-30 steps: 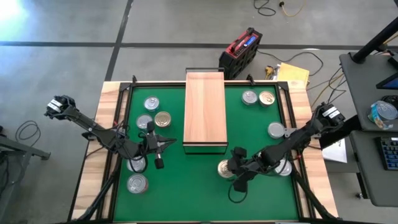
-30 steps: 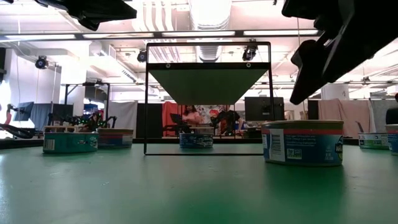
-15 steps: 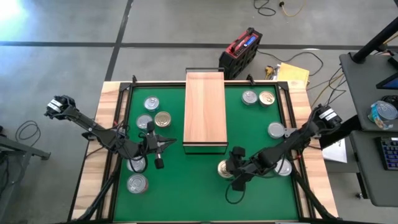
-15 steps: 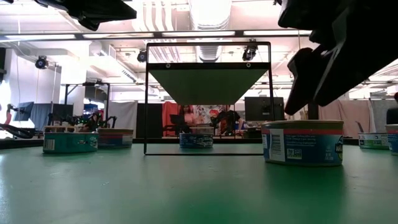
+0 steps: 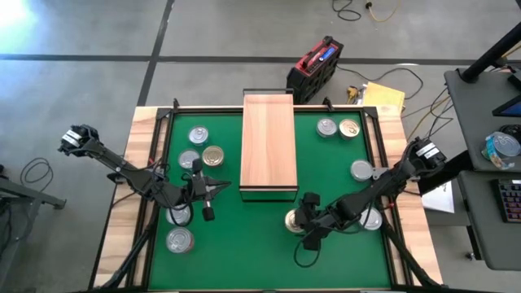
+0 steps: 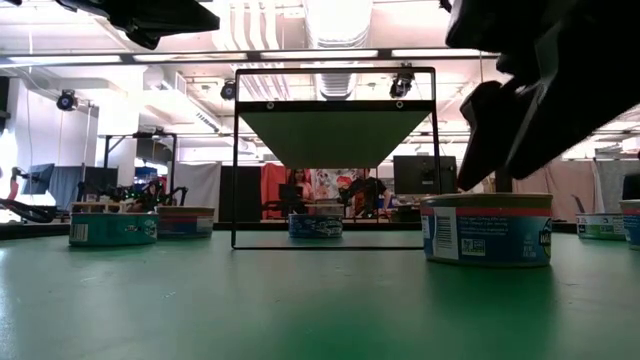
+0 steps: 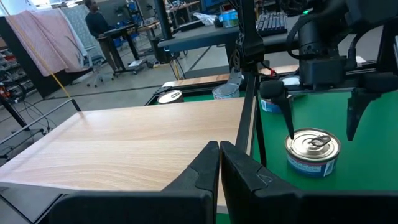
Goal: Stack canned seafood by type on shelf
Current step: Put the bottom center dark blue tuna can on the shelf
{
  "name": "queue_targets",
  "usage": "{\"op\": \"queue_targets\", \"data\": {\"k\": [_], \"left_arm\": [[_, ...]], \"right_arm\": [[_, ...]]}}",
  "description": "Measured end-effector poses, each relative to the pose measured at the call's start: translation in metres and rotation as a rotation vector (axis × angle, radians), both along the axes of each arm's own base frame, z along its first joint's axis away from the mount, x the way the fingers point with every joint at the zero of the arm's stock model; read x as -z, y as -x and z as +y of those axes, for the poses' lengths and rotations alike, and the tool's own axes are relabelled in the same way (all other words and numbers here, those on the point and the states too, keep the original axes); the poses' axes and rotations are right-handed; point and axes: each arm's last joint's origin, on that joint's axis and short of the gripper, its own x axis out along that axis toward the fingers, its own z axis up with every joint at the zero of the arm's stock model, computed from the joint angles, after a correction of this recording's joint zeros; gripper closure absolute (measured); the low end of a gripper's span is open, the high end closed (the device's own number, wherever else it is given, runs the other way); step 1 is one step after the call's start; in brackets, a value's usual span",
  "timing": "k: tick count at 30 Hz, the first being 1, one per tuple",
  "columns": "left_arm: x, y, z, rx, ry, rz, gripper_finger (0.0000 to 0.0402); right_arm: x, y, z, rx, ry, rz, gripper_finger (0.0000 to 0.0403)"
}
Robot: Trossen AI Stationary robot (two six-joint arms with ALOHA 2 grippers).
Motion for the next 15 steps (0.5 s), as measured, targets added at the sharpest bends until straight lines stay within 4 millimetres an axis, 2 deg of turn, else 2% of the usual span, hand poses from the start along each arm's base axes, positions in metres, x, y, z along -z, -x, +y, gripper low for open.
{"op": "queue_targets", "data": {"k": [4,10,15], "left_arm": [[0.0,0.0,0.0,0.0,0.0,0.0,0.0401],[0.0,0.0,0.0,0.0,0.0,0.0,0.0401],[0.001,0.0,0.0,0.0,-0.003,0.006,0.0401]], "right_arm": [[0.001,-0.001,0.0,0.016,0.026,-0.009,0.0003],[-0.009,-0.007,0.0,0.045,0.087,-0.044,0.0003],[-0.003,-0.008,0.003,0.038,0.089,-0.019,0.0003]]}}
